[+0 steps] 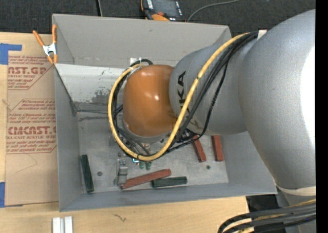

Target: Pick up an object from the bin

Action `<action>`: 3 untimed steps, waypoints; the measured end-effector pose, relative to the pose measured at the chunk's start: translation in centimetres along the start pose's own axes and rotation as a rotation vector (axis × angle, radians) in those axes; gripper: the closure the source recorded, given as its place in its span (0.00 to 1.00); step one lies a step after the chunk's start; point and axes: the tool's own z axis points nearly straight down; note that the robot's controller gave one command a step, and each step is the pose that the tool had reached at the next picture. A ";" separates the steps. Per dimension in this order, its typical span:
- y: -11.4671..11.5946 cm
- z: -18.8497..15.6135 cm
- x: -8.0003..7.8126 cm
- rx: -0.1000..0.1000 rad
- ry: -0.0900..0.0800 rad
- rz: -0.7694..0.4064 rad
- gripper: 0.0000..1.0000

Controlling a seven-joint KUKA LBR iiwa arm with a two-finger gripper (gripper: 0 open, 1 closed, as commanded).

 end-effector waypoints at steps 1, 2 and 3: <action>-4.4 7.0 0.5 0.000 -0.012 -0.170 0.00; -11.5 7.5 0.1 0.002 -0.016 -0.269 0.00; -11.2 7.4 0.2 0.000 -0.008 -0.274 1.00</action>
Offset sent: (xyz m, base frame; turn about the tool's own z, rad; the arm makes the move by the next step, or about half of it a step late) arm -0.0063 -0.0439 -0.0692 -0.1723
